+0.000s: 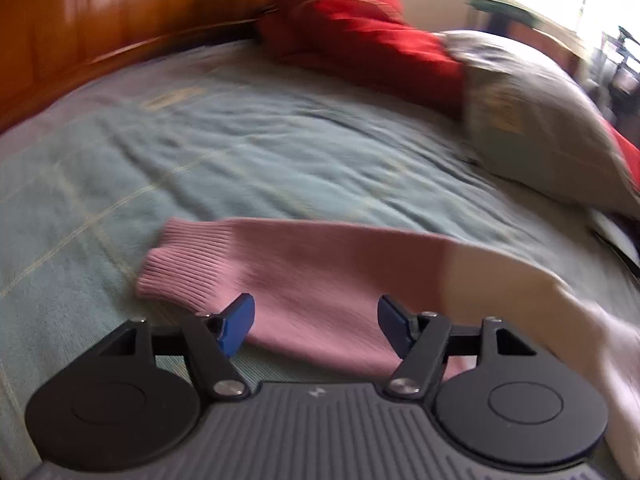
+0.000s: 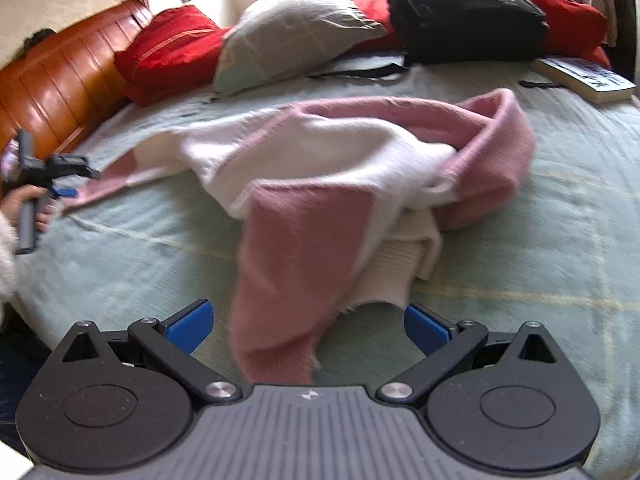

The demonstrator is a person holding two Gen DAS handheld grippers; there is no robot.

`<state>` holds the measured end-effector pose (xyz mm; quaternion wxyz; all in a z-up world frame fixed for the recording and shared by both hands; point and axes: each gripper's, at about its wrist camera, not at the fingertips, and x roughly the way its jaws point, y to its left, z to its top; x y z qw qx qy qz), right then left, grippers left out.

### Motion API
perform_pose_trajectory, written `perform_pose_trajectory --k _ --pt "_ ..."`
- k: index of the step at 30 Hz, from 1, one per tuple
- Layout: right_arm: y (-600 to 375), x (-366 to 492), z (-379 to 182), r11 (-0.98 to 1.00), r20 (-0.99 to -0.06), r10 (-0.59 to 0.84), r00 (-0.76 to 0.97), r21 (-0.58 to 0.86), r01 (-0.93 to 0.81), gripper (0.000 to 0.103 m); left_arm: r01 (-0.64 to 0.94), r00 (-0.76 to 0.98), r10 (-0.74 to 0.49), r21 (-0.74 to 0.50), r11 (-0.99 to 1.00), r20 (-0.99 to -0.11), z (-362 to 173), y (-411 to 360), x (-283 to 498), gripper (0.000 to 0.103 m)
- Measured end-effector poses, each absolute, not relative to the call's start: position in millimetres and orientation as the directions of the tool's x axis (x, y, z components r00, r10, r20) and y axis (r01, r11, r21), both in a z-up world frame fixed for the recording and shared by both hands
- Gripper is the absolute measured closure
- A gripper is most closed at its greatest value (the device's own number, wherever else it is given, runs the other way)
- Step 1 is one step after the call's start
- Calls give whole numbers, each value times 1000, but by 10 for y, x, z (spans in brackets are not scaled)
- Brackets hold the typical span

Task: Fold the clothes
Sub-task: 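Release the sleeve and lift the left gripper away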

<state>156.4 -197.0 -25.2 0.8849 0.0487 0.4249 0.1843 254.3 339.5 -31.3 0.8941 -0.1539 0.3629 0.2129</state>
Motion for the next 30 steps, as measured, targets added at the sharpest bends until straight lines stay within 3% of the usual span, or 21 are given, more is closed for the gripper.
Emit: perform_pose_trajectory --k 2,10,13,21,27,30 --pt "-2027 1521 -290 939 -745 334 577 207 -275 0 -399 677 207 -117 909 -707 -251 3068 2451 22" --pt "-2362 1432 -628 979 -799 169 577 70 -190 0 92 664 -82 -28 995 -743 -190 1265 1854 16" --pt "-2441 1398 -777 982 -806 156 570 62 -181 0 204 666 -132 9 979 -734 -220 696 1566 11" --pt "-2510 1379 -901 976 -786 185 590 80 -200 0 255 705 -93 129 958 -703 -230 -184 1017 8" --pt "-2487 1205 -994 970 -703 195 684 33 -243 0 229 776 -158 39 973 -611 -147 -287 811 1" --pt "-2537 1111 -1011 965 -674 216 706 36 -260 0 244 775 -136 95 965 -618 -183 -392 743 1"
